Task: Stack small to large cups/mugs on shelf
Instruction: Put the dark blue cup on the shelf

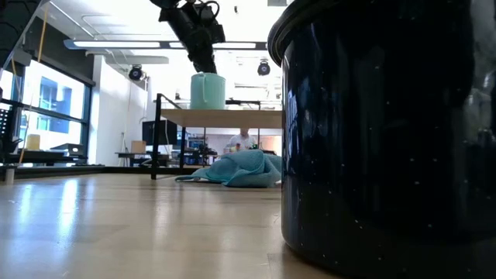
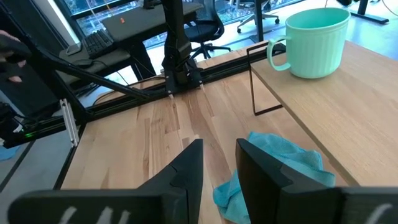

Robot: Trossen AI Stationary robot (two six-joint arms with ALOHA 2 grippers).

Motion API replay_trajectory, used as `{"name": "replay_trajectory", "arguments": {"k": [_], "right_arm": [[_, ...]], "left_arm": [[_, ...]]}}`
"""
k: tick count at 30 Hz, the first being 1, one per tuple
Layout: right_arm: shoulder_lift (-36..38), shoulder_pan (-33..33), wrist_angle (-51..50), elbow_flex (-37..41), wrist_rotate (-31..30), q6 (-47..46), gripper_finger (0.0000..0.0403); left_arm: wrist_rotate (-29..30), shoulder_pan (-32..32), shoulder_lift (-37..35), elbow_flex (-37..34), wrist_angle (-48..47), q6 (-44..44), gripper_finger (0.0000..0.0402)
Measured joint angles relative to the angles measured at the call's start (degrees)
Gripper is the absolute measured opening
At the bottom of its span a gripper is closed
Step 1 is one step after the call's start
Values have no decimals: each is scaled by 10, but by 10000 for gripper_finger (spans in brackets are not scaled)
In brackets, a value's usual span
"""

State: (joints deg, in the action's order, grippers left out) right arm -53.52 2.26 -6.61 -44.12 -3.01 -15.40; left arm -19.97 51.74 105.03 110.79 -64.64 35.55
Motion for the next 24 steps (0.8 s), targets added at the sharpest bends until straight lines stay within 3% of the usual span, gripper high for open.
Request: {"name": "replay_trajectory", "arguments": {"k": [8,13,16,20,24], "right_arm": [[0,0,0,0,0,0,84],[0,0,0,0,0,0,84],[0,0,0,0,0,-1,84],[0,0,0,0,3,-2,84],[0,0,0,0,7,0,84]], "left_arm": [[0,0,0,70,-49,-4,63],[-4,0,0,173,-85,-50,63],[-70,-4,-1,242,-120,-113,63],[-175,-34,-56,200,-136,-151,63],[-136,-114,-95,152,-179,-151,63]]}}
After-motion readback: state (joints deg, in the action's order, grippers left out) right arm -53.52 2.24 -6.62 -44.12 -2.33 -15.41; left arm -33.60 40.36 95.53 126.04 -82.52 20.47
